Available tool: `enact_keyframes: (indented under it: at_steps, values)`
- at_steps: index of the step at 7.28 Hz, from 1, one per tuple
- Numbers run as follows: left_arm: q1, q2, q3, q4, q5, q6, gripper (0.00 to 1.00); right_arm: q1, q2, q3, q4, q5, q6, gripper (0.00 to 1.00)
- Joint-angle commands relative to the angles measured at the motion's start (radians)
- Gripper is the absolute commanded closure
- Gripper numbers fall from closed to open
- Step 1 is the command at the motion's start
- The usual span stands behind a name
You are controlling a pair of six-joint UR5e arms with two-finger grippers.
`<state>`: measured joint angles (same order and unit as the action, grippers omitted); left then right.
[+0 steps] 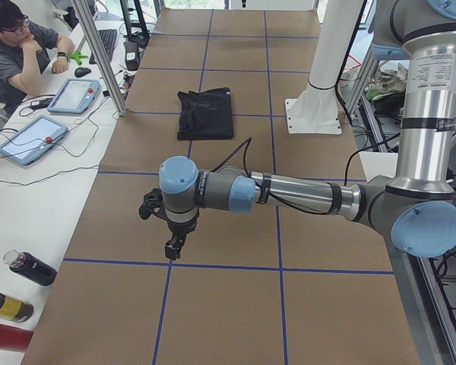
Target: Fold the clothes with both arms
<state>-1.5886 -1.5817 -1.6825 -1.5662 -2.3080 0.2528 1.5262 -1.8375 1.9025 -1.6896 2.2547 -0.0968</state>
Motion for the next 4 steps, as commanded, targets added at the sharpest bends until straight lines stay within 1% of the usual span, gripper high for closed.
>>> enact_keyframes:
  at_steps: [1,4]
  values:
    - [-0.001,0.026,-0.012,-0.006,0.001,0.009,0.0,0.0,0.01,-0.005,0.018,0.0,0.002,0.0]
    - [0.002,0.046,-0.01,-0.006,0.002,0.006,0.0,-0.001,0.012,-0.005,0.018,0.002,0.002,0.0]
